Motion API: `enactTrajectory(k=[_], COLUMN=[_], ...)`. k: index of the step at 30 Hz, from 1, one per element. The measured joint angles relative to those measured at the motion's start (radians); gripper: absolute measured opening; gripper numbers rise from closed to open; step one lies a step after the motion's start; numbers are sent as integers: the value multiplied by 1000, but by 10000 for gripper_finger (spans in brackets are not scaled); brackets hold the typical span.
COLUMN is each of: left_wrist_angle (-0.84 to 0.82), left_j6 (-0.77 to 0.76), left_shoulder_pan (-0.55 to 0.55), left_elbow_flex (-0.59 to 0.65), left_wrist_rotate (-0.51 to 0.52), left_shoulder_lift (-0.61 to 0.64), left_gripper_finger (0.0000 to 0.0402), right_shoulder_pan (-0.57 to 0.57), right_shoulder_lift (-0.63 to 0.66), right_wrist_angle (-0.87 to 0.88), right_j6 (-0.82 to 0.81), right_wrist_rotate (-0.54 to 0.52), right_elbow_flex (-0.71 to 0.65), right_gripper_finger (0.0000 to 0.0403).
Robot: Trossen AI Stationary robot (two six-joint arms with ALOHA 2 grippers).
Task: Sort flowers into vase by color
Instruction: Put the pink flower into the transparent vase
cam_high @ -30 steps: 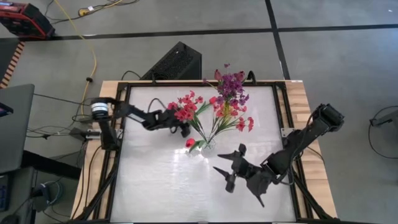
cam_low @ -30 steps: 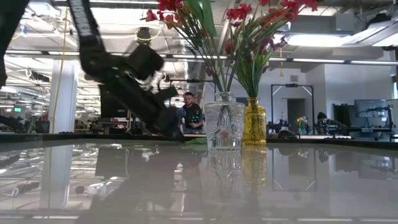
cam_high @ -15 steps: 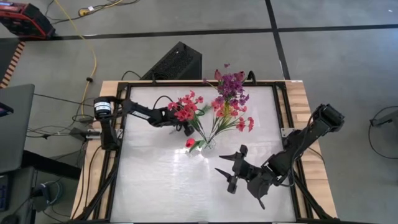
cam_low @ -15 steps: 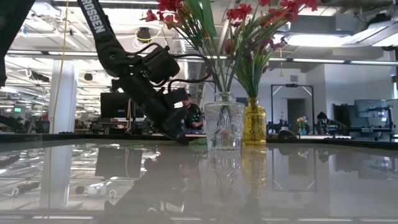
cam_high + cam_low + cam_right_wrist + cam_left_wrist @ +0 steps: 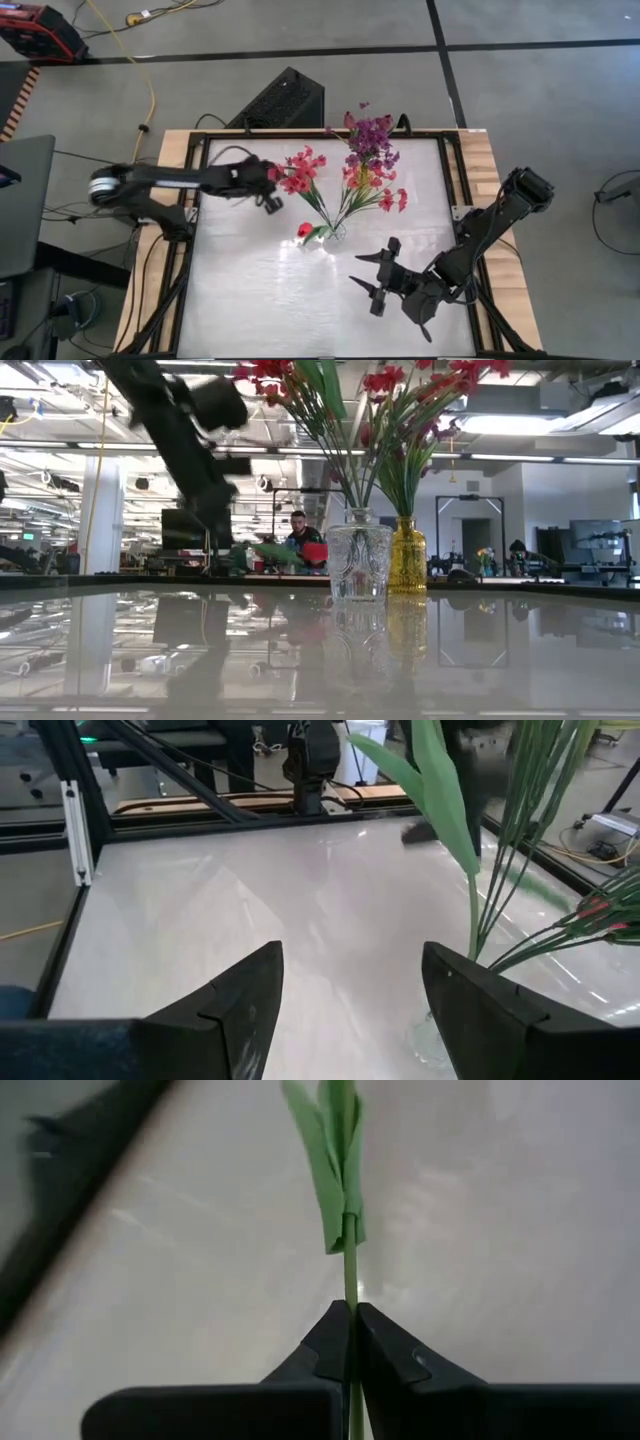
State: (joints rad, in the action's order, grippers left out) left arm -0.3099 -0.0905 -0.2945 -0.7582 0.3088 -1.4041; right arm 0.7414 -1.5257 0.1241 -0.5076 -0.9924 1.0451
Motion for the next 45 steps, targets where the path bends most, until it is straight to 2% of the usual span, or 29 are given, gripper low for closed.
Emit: enactTrajectory(k=[3,10,12,17,19,21,23,25,28,32,34,38,40,45], left_wrist_angle=[-129,-387,-430,-412,-355,-263,-129,18,266,632,827,1117,1182,1321], left_j6=[-20,-138,-183,-237,-229,-197,-136,-67,25,14,-19,-26,6,92], left_shoulder_pan=[29,118,150,207,224,244,268,294,333,376,401,464,501,592], left_elbow_flex=[1,-1,-1,-1,-1,0,25,60,133,271,345,458,486,483], left_wrist_rotate=[63,71,114,353,393,388,337,224,-70,-520,-644,-702,-703,-626], left_shoulder_lift=[152,508,598,785,835,875,912,942,982,969,926,803,727,481], left_gripper_finger=[0,0,0,0,0,0,0,0,0,0,0,0,0,0], right_shoulder_pan=[-6,-31,-37,-51,-57,-58,-58,-54,-40,-20,-15,-14,-14,-22], right_shoulder_lift=[0,0,0,0,0,0,0,0,0,0,0,0,-15,-103], right_wrist_angle=[10,26,26,17,2,-16,-32,-46,-62,-99,-147,-266,-335,-566], right_j6=[0,1,2,3,3,3,2,2,2,17,52,154,211,423], right_wrist_rotate=[0,0,0,0,0,1,0,2,22,22,24,70,107,180], right_elbow_flex=[0,0,0,0,0,0,0,0,0,0,0,0,1,1], right_gripper_finger=[264,264,264,264,264,264,264,264,264,264,264,264,264,264])
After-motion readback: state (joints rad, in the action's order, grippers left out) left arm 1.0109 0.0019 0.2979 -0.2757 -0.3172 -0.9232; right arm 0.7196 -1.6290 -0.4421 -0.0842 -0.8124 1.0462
